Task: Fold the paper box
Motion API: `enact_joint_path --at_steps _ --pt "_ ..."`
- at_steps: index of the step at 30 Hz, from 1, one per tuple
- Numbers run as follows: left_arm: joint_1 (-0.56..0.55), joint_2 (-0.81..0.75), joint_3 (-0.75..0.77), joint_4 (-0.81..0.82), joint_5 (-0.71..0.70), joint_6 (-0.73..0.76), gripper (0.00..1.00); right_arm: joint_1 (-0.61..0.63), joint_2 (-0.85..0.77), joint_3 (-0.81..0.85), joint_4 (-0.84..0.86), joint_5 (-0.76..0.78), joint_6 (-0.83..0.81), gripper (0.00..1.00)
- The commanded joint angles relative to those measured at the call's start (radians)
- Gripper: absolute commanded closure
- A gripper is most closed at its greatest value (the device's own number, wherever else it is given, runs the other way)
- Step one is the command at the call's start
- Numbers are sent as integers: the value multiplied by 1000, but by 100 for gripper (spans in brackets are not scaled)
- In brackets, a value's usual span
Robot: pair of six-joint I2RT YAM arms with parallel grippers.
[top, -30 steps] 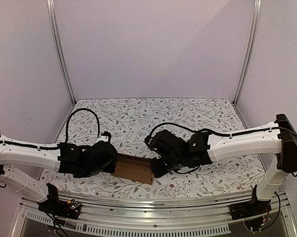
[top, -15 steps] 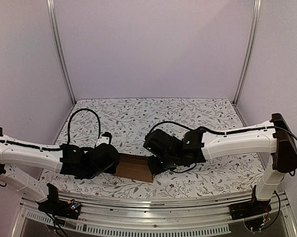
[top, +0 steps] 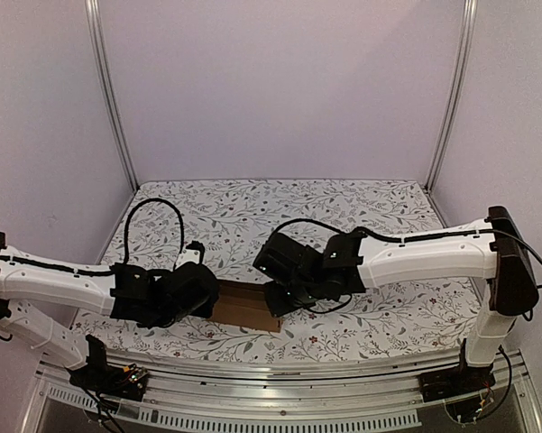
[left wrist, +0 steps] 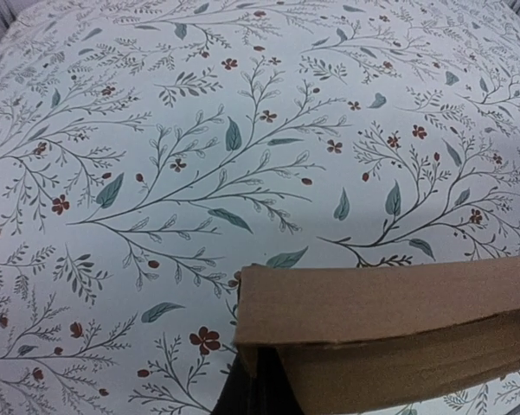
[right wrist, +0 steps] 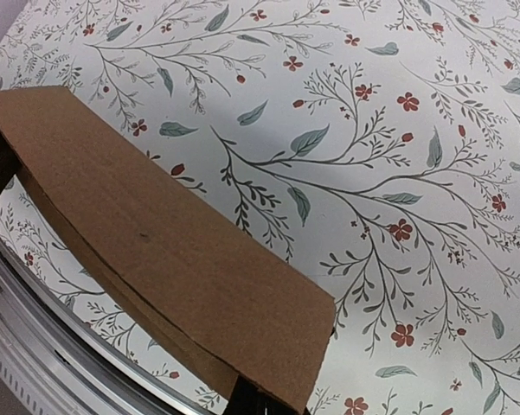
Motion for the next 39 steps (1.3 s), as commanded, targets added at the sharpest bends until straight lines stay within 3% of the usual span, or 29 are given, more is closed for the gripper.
enact_joint_path --at_steps 1,18,39 --pt "-60 23 1 121 142 -8 100 29 36 42 106 -15 7 98" --pt "-85 35 21 72 95 -135 100 38 -78 -136 79 120 54 100" --pt "-96 139 109 30 81 -143 100 46 -259 -343 81 177 90 100"
